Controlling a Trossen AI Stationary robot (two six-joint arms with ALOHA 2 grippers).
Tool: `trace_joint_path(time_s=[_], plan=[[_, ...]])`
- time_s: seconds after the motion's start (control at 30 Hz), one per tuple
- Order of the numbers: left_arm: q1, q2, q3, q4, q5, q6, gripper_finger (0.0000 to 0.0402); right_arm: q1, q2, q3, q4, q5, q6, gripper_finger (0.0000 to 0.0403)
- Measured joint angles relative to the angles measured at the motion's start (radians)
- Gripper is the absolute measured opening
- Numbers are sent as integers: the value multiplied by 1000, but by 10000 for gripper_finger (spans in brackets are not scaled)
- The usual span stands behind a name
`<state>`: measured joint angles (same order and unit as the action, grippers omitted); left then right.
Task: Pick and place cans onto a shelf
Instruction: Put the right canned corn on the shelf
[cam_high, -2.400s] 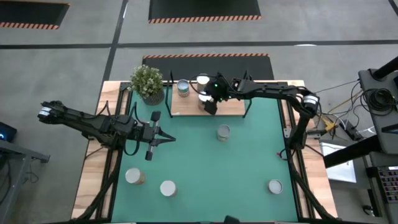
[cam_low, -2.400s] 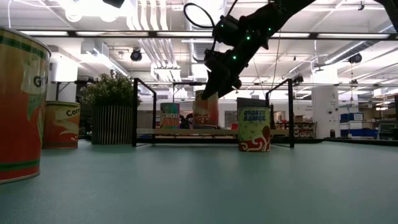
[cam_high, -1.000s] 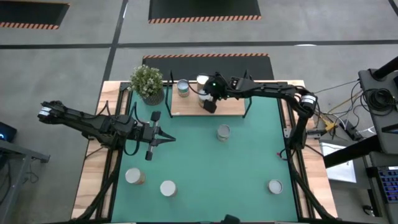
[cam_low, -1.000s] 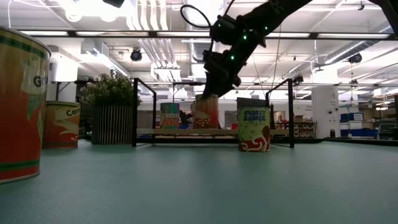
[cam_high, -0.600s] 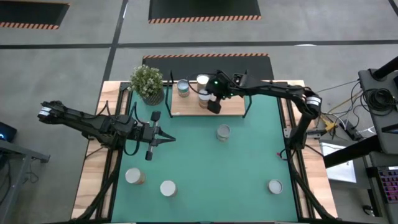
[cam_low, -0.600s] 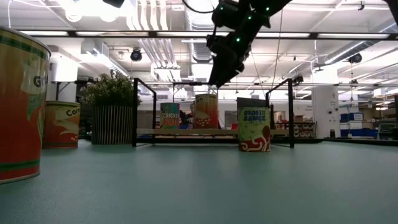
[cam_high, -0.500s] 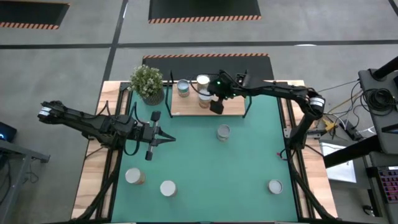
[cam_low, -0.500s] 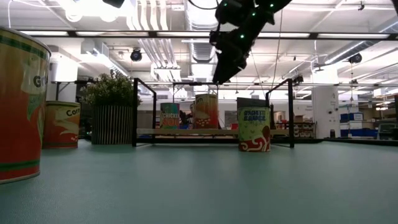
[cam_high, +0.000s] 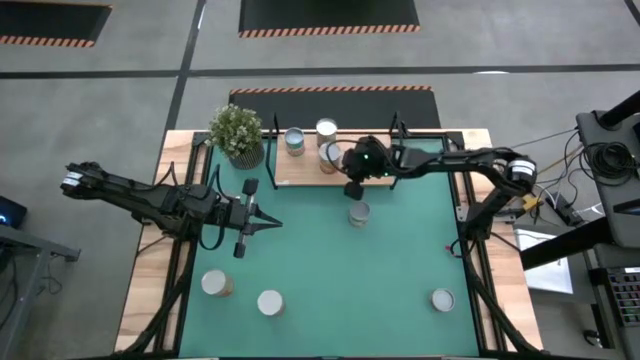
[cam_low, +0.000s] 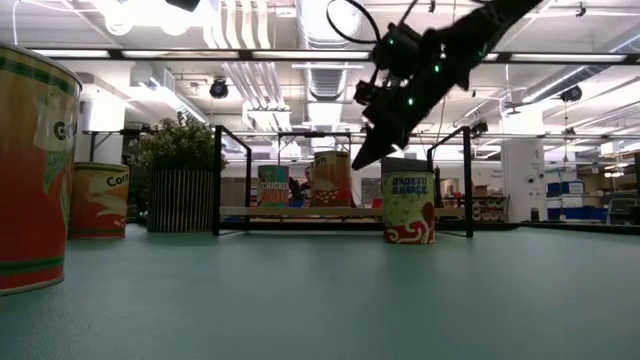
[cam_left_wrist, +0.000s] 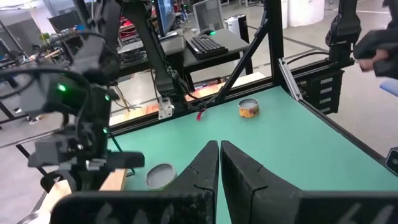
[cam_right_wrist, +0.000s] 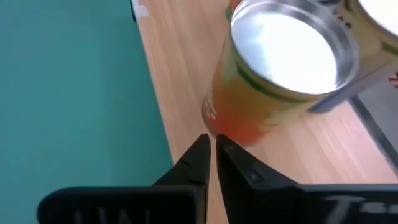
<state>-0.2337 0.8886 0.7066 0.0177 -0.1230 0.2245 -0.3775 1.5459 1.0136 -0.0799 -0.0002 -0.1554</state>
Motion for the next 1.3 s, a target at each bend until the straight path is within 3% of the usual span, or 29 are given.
trace_joint_path(time_s=[0.23,0.53,0.9,1.2,1.3], plan=[[0,3,0,-1,0,3,0,-3,68,-19,165,11,-5,9],[0,5,0,-3,0,2,0,-3,139,76,162,38,-28,9],[0,7,0,-6,0,2,0,3,127,78,146,59,-4,9],[0,7,0,-11,0,2,0,114,91,77,135,56,25,9],[0,7,0,-11,0,2,0,171,81,77,161,114,47,9]])
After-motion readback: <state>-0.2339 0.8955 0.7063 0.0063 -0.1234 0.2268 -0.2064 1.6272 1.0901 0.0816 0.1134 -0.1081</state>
